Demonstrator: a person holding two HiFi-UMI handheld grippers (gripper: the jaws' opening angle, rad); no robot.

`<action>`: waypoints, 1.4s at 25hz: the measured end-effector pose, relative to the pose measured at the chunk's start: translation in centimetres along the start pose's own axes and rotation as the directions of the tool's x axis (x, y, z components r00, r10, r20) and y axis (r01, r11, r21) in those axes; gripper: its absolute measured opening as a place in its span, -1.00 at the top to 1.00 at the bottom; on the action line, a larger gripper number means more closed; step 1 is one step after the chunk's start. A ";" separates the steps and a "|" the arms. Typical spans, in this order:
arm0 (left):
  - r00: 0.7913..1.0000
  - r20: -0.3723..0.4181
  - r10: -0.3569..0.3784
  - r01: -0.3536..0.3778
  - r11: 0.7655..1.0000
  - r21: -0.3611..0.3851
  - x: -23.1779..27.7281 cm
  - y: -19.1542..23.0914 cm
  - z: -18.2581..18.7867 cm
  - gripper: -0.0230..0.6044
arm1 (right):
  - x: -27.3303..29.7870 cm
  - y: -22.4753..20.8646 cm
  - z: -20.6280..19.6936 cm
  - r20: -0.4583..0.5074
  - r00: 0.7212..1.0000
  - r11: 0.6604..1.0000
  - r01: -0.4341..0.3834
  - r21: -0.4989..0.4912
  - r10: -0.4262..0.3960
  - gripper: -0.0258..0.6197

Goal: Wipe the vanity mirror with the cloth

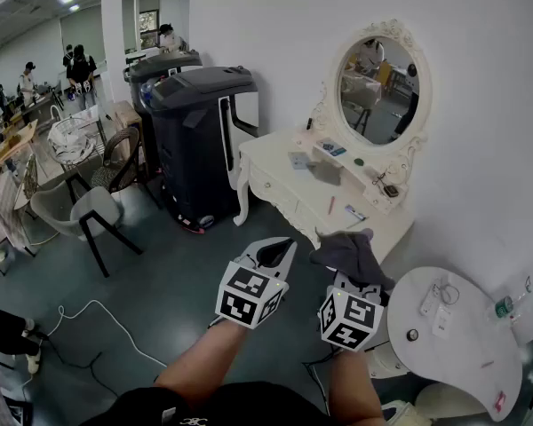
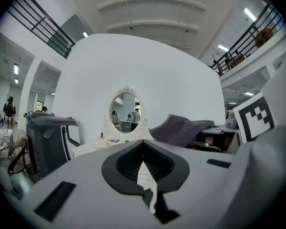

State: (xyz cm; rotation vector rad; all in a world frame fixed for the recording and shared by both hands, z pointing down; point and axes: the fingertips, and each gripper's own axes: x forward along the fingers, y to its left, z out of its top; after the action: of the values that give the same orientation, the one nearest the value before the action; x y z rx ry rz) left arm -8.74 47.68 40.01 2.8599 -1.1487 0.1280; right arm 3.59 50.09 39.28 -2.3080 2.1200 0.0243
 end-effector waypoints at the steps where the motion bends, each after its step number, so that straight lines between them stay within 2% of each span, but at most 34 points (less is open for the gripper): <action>1: 1.000 0.002 -0.001 0.001 1.000 -0.003 -0.1 0.0 0.1 0.93 | 0.0 0.1 0.0 -0.002 1.000 1.000 -0.005 -0.004 0.005 0.84; 19: 1.000 -0.010 -0.017 0.017 1.000 -0.014 -2.7 2.4 -0.3 0.93 | -0.3 4.5 0.4 0.009 1.000 1.000 -0.019 0.002 0.019 0.83; 28: 0.996 -0.021 -0.087 0.087 0.996 -0.009 -6.6 4.1 -1.3 0.93 | -2.6 7.9 0.7 0.024 0.998 0.998 0.055 0.009 -0.055 0.83; 35: 0.991 -0.030 -0.128 0.127 0.992 -0.023 -7.7 5.1 -2.5 0.93 | -3.4 9.8 -0.7 0.000 0.997 0.997 0.072 -0.009 -0.072 0.83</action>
State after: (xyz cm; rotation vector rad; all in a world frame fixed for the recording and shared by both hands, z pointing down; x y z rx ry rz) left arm -17.93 49.48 41.81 2.8918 -0.9524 0.1529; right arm -6.45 52.68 40.07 -2.3878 2.0392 0.0334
